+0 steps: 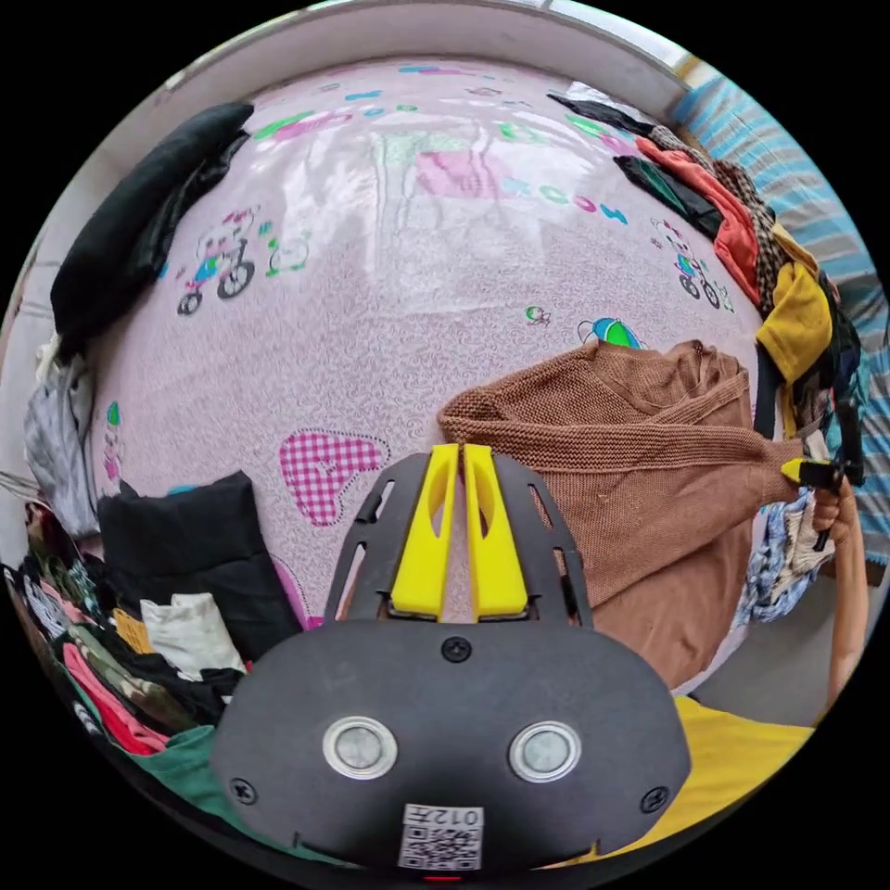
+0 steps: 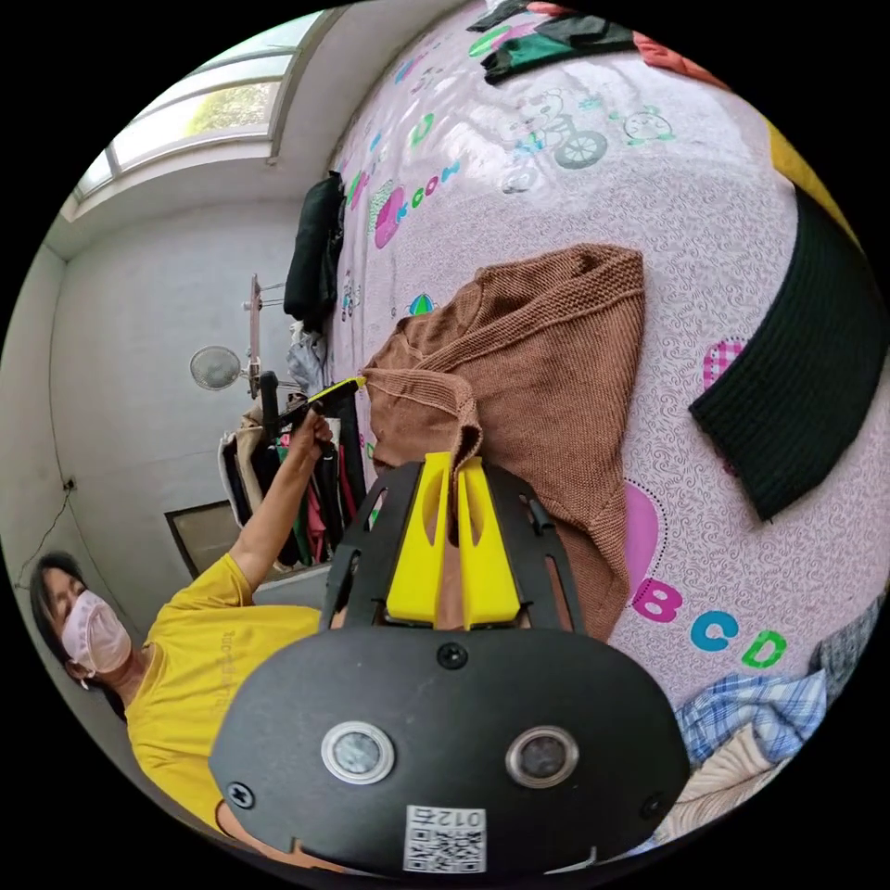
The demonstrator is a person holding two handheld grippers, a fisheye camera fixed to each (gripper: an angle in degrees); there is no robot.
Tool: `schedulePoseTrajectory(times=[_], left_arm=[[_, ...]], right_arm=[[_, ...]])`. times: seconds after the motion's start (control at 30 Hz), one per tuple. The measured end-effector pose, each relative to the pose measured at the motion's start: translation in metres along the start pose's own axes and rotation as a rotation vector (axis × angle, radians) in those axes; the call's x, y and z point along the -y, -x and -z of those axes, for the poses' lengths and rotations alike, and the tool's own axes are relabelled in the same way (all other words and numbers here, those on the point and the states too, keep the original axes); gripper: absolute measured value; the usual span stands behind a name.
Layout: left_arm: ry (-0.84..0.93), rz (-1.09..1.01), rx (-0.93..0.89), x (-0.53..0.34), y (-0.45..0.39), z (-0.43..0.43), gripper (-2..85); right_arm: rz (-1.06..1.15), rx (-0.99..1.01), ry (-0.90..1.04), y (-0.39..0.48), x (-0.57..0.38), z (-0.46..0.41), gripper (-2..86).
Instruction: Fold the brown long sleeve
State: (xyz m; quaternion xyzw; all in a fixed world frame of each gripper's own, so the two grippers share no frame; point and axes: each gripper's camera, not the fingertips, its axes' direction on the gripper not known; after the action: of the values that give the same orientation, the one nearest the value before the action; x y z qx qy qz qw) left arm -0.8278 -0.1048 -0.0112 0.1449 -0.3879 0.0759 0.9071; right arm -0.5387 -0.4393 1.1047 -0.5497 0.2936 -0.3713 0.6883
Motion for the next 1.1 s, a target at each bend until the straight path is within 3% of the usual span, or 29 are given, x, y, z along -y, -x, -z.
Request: schedulePoseTrajectory(times=[0.13,0.23,0.33,0.57,0.67,0.8,0.93,1.0,1.1], left_arm=[[-0.065,0.055,-0.104,0.004,0.027,0.004,0.3],[0.075,0.114,-0.191,0.011,0.051,-0.031,0.2],[0.060,0.145,-0.278,0.012,0.069,-0.037,0.2],[0.050,0.125,-0.234,0.009,0.078,-0.033,0.6],[-0.072,0.236,-0.129,-0.013,0.082,-0.005,0.5],[-0.202,0.081,-0.155,-0.040,0.040,0.028,0.5],[-0.012,-0.149,-0.300,-0.045,-0.018,-0.003,0.4],[0.118,-0.167,-0.163,-0.052,-0.037,-0.033,0.4],[0.112,-0.134,-0.126,-0.062,-0.034,-0.043,0.3]], right_arm=[[0.033,0.005,-0.080,-0.008,0.000,0.018,0.8],[-0.123,-0.019,-0.054,-0.048,0.005,0.000,0.9],[-0.183,-0.021,-0.024,-0.065,0.004,-0.018,1.0],[-0.197,-0.052,-0.069,-0.072,-0.005,-0.015,1.4],[-0.210,-0.085,-0.084,-0.067,-0.019,-0.011,1.5],[-0.164,-0.318,-0.274,-0.030,-0.055,0.000,1.2],[0.058,-0.377,-0.223,0.017,-0.068,-0.047,0.9],[0.067,-0.467,-0.131,0.025,-0.066,-0.084,0.5],[0.037,-0.574,-0.118,0.025,-0.070,-0.105,0.1]])
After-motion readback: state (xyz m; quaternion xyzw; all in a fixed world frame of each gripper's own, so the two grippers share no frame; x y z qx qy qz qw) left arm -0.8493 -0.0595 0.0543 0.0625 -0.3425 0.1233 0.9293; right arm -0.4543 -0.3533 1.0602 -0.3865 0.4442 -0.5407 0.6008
